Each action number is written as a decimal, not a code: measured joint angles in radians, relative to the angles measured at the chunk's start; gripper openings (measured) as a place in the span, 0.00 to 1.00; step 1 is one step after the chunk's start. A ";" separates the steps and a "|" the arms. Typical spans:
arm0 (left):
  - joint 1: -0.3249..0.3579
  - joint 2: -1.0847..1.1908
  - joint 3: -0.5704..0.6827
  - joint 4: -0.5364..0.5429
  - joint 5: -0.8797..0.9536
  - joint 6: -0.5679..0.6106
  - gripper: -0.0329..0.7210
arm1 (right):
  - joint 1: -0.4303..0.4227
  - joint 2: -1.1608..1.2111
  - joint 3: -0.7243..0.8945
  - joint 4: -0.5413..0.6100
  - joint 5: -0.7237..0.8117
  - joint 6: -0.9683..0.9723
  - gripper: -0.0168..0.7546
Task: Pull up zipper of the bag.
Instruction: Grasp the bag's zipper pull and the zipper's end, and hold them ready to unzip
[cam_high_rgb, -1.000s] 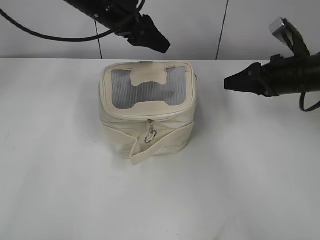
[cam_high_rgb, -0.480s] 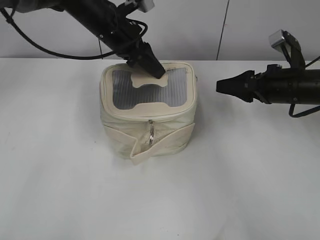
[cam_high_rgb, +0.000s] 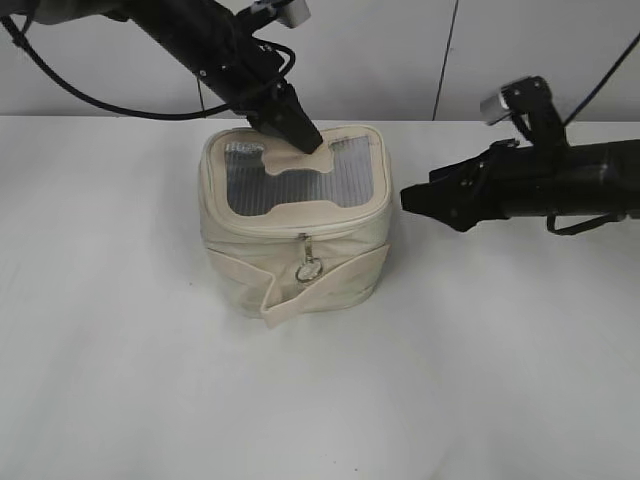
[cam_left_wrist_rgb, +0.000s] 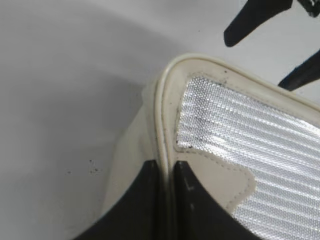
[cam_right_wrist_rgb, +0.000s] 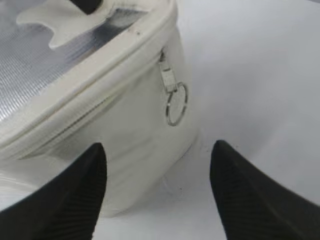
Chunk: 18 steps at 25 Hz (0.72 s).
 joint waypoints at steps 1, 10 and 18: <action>0.000 0.000 0.000 0.000 0.000 0.000 0.13 | 0.026 0.000 -0.002 0.000 -0.035 -0.005 0.69; 0.000 0.000 0.000 0.001 -0.001 -0.012 0.12 | 0.103 0.050 -0.074 0.000 -0.173 -0.014 0.67; 0.000 0.000 0.000 0.004 -0.002 -0.021 0.12 | 0.107 0.123 -0.145 0.000 -0.153 0.027 0.63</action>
